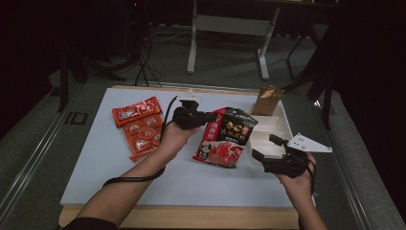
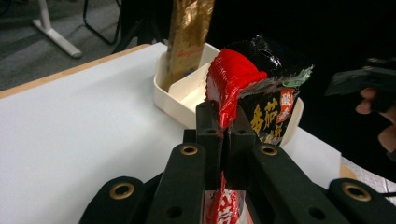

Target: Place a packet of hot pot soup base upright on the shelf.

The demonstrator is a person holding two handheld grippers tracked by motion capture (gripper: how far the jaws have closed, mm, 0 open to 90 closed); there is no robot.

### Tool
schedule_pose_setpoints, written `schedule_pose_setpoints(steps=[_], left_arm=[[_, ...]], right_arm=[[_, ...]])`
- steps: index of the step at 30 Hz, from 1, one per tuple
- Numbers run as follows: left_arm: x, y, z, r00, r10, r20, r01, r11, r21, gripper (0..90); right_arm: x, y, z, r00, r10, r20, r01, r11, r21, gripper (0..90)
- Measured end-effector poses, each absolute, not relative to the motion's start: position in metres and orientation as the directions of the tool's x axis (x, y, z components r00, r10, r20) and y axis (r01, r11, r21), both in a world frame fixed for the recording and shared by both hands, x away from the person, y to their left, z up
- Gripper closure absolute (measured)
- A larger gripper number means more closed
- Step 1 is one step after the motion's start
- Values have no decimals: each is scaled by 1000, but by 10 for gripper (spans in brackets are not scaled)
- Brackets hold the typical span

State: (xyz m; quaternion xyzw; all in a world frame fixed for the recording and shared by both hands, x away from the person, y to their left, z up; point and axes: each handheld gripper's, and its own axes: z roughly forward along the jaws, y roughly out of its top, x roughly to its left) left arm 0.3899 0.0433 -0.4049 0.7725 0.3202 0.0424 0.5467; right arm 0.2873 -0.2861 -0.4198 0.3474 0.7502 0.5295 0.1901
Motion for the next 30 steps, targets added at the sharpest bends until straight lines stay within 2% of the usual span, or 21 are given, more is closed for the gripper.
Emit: schedule_pose_setpoints(steps=[5, 12, 16, 17, 21, 23, 30], left_arm=[[385, 50, -398, 805, 512, -301, 440, -173, 881, 872], [382, 57, -393, 821, 467, -329, 433, -135, 891, 872], [380, 56, -390, 830, 450, -329, 426, -133, 895, 872], [379, 55, -390, 831, 449, -329, 425, -132, 895, 872], [377, 53, -390, 838, 436, -328, 421, -136, 897, 872], [375, 53, -391, 837, 436, -332, 422, -127, 898, 872], [370, 48, -387, 855, 405, -324, 402, -123, 907, 872]], right_arm=[[294, -280, -415, -680, 725, 109, 341, 181, 922, 141], [305, -273, -406, -718, 678, 155, 352, 162, 922, 235], [309, -267, -401, -742, 648, 170, 355, 165, 920, 328], [310, -265, -399, -753, 635, 173, 355, 171, 919, 380], [315, -260, -393, -764, 623, 168, 353, 186, 917, 441], [318, -259, -392, -767, 617, 179, 362, 185, 914, 503], [326, -257, -392, -771, 599, 216, 394, 182, 901, 603]])
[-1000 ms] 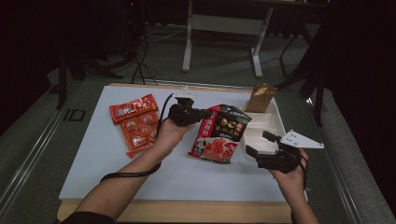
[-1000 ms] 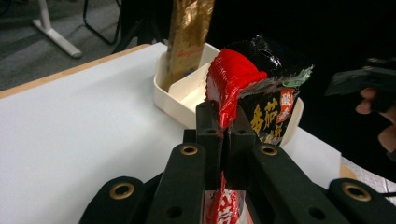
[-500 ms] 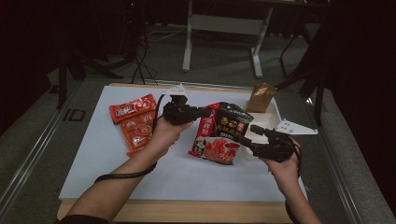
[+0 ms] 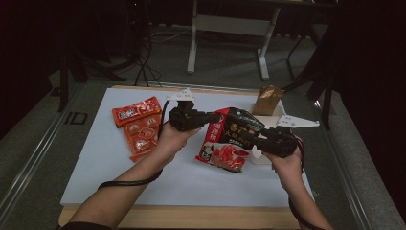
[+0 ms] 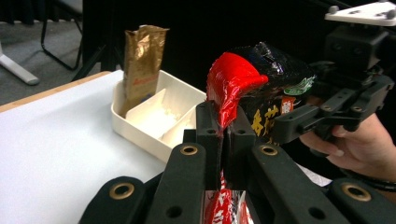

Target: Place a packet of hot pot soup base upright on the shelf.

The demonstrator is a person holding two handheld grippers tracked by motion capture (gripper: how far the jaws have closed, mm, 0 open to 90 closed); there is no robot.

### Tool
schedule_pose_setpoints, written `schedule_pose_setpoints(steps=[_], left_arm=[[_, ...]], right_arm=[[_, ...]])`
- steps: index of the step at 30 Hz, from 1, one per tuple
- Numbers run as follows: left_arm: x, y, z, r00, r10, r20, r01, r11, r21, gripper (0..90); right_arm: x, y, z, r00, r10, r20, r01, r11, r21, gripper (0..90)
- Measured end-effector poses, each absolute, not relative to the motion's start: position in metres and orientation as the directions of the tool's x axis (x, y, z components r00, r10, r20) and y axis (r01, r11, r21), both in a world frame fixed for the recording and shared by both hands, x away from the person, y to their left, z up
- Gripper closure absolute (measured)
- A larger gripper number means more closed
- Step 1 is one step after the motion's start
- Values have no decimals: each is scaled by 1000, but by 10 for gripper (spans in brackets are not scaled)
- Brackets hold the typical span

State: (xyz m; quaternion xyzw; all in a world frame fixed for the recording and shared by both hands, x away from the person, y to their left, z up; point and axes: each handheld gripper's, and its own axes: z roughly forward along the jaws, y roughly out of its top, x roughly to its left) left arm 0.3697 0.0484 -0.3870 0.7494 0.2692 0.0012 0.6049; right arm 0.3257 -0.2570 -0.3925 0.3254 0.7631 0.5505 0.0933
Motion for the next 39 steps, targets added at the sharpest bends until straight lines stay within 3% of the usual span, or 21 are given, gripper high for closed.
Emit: schedule_pose_setpoints(steps=[6, 20, 30, 39], left_arm=[[370, 49, -387, 854, 395, -340, 412, -113, 904, 871], [373, 56, -389, 879, 354, -319, 395, -166, 904, 819], [375, 63, -396, 877, 358, -321, 398, -167, 902, 589], [366, 67, -405, 887, 345, -306, 378, -162, 912, 199]], right_arm=[[329, -261, -390, -779, 569, 263, 409, 142, 901, 731], [330, -259, -379, -800, 553, 233, 387, 179, 904, 787], [334, -269, -362, -790, 587, 180, 345, 183, 920, 794], [345, -277, -356, -783, 597, 174, 344, 182, 921, 795]])
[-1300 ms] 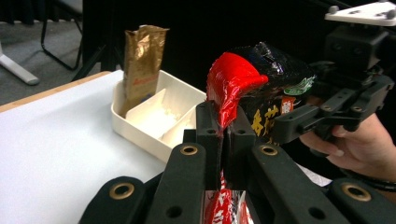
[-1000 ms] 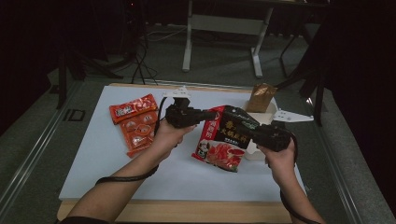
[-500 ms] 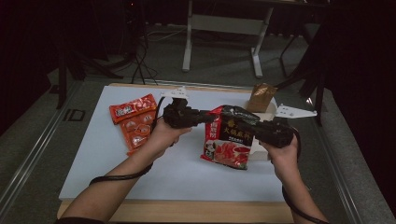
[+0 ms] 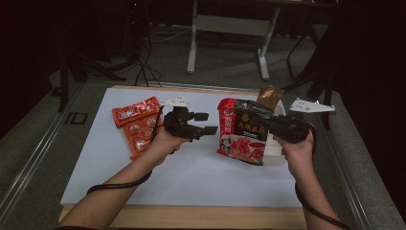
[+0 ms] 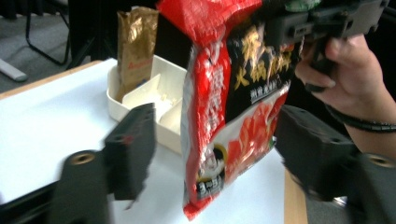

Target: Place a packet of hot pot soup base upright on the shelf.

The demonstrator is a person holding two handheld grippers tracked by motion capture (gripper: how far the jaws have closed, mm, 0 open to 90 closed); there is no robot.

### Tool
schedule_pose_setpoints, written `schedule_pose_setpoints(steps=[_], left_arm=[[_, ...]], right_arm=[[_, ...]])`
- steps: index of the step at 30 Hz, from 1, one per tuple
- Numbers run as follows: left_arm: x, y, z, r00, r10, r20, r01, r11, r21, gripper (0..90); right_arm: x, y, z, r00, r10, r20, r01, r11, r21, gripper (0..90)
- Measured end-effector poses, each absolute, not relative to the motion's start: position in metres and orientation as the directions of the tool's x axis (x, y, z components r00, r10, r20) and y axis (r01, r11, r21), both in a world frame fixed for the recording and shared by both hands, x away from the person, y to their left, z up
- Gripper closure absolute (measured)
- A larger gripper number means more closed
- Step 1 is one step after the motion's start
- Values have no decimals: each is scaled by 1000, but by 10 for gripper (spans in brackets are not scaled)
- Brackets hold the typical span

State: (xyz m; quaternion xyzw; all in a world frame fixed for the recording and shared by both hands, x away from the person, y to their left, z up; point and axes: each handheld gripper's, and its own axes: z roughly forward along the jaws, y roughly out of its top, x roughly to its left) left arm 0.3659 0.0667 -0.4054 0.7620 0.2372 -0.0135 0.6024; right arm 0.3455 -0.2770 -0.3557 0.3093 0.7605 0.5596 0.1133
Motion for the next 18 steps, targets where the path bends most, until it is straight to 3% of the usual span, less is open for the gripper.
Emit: schedule_pose_setpoints(steps=[5, 9, 18], left_arm=[[359, 70, -414, 880, 381, -283, 365, -159, 917, 135], [353, 71, -424, 875, 408, -260, 355, -177, 918, 10], [337, 77, -440, 879, 423, -219, 336, -224, 915, 10]], right_arm=[[352, -282, -353, -778, 604, 174, 346, 181, 920, 795], [358, -285, -351, -767, 619, 170, 349, 179, 920, 794], [372, -297, -346, -737, 659, 147, 346, 182, 921, 794]])
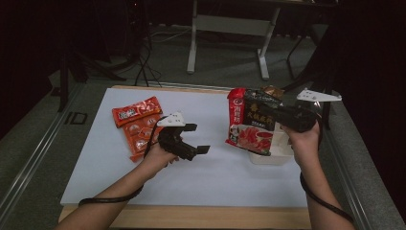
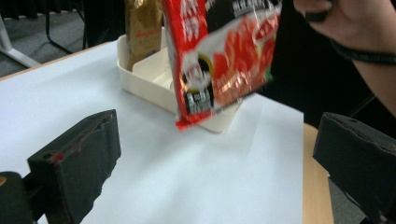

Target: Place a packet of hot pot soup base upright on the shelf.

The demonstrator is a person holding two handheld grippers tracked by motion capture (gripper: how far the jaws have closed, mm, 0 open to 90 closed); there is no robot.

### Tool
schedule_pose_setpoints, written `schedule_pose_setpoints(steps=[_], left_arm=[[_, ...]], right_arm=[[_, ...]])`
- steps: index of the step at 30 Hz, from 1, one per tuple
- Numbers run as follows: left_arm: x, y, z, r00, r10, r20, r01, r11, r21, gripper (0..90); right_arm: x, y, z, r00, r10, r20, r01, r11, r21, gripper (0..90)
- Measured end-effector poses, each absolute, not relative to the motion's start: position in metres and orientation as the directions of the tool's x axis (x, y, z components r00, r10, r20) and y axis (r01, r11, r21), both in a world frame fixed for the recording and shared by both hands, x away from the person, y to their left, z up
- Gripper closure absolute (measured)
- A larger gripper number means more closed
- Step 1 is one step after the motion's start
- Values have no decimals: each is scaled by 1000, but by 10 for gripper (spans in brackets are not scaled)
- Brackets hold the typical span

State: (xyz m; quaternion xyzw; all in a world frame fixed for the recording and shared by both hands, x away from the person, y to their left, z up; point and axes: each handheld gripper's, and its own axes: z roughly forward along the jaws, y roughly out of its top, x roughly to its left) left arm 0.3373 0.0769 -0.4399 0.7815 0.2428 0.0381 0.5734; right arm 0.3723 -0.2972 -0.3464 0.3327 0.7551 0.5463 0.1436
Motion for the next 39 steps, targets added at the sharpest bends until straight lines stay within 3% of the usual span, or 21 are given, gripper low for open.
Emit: schedule_pose_setpoints(steps=[14, 39], left_arm=[[324, 91, -468, 883, 415, -220, 347, -263, 900, 10], [312, 115, -501, 850, 435, -298, 416, -206, 886, 11]], right_arm=[[405, -320, -338, -703, 703, 107, 321, 179, 930, 794], [463, -353, -359, -659, 749, 67, 319, 198, 927, 792]])
